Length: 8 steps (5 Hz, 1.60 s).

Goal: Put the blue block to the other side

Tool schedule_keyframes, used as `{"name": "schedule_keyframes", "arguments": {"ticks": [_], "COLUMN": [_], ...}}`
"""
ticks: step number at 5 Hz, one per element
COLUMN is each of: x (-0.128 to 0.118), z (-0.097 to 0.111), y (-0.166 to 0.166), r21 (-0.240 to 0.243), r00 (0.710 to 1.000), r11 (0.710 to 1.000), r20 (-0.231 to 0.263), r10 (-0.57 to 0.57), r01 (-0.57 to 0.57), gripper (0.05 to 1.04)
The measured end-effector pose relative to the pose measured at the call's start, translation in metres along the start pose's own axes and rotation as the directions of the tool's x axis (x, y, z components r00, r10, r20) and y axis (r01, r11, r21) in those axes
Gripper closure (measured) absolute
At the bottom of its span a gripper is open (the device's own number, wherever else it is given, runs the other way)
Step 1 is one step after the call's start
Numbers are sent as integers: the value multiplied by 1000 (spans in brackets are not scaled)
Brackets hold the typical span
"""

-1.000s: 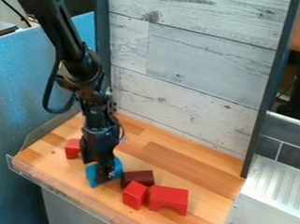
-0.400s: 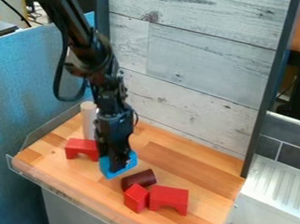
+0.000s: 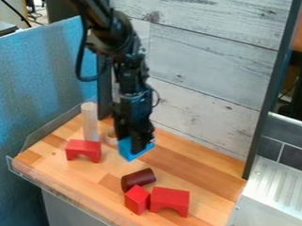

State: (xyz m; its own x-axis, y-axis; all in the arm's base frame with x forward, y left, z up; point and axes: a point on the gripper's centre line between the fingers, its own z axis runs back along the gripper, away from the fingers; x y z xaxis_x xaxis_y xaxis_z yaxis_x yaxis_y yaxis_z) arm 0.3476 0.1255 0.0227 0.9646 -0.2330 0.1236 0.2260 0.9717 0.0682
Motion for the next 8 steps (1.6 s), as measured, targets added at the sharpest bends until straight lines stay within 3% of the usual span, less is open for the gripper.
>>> {"name": "schedule_keyframes", "arguments": {"ticks": [1,4,5,6,7,8], "x": [18,65,71,71,69,69], "z": [-16,-51,-62,-67,-68,-46], "y": [-9,-19,-12,-1,0,1], "r21": [33,50,48,40,22,-7], "r00": [998,964,954,944,936,935], "r11": [998,964,954,944,936,936], "r20": [-15,-27,-33,-30,-20,27], "r10": [62,264,297,330,351,353], "r01": [-61,-263,-295,-328,-351,-353], "gripper": [520,520,440,224,72,77]}}
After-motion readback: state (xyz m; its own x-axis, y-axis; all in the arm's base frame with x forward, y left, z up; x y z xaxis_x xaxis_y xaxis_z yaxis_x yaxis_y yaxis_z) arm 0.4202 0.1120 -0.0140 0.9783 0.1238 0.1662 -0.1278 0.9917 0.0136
